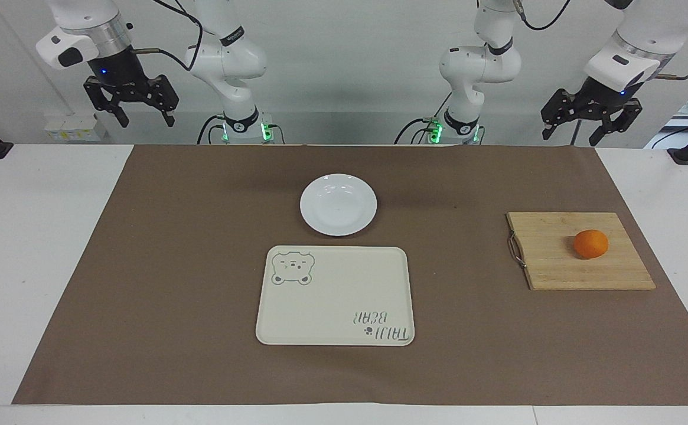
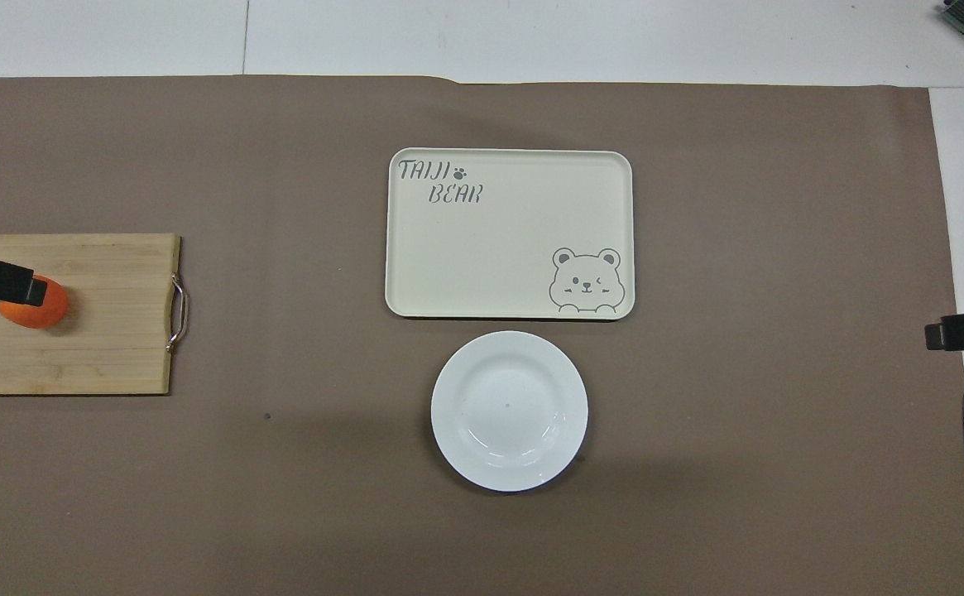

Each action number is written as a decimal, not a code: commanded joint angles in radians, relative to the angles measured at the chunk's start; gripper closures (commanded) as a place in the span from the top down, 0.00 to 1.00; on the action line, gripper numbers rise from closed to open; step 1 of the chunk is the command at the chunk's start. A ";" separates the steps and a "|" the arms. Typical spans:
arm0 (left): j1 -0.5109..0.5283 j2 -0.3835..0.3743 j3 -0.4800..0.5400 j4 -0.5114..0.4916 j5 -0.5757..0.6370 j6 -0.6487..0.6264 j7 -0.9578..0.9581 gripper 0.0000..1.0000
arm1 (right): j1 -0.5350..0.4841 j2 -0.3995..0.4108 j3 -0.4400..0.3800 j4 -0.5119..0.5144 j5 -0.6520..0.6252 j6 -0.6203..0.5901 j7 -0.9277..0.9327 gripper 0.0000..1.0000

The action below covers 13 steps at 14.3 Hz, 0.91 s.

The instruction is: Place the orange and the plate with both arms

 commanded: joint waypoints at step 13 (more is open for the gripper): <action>0.206 0.131 0.009 -0.078 -0.009 0.368 0.214 1.00 | -0.005 -0.008 0.005 -0.001 -0.009 -0.001 -0.021 1.00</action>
